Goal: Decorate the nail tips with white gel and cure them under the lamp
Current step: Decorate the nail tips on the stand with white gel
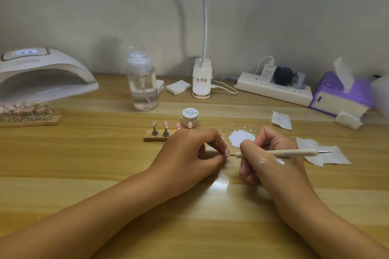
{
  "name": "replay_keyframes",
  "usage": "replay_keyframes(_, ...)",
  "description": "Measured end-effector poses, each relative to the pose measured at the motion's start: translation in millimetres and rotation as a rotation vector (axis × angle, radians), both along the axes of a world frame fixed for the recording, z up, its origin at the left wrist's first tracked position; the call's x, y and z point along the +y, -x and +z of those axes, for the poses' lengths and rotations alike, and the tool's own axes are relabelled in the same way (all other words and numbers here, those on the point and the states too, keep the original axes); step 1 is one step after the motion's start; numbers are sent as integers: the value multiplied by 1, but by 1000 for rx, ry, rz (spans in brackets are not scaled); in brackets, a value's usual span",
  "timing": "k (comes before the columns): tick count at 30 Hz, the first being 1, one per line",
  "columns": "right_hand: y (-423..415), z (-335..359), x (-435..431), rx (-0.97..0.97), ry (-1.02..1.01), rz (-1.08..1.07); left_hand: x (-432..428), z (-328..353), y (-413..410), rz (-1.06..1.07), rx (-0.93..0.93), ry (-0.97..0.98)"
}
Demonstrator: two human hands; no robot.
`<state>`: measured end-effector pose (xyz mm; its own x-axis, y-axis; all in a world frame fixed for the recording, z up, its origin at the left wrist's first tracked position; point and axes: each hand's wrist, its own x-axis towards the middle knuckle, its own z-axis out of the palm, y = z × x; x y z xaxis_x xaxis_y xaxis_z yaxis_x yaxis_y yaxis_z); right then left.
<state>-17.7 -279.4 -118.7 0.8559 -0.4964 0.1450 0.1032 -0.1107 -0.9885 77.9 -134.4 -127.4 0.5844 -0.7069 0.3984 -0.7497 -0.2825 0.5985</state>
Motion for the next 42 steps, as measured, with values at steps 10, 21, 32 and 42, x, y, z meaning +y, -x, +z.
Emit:
replay_keyframes(10, 10, 9, 5, -181, -88, -152, 1, -3, 0, -12, 28, 33)
replay_keyframes(21, 7, 8, -25, 160, 293, -150, 2, -1, 0, 21, 29, 4)
replay_keyframes(32, 9, 10, -17, -11, 144, -189, 2, -2, -3, 3, 101, 7)
replay_keyframes(42, 8, 6, 5, 59, -73, -3, 2, -1, -4, -7, 110, 9)
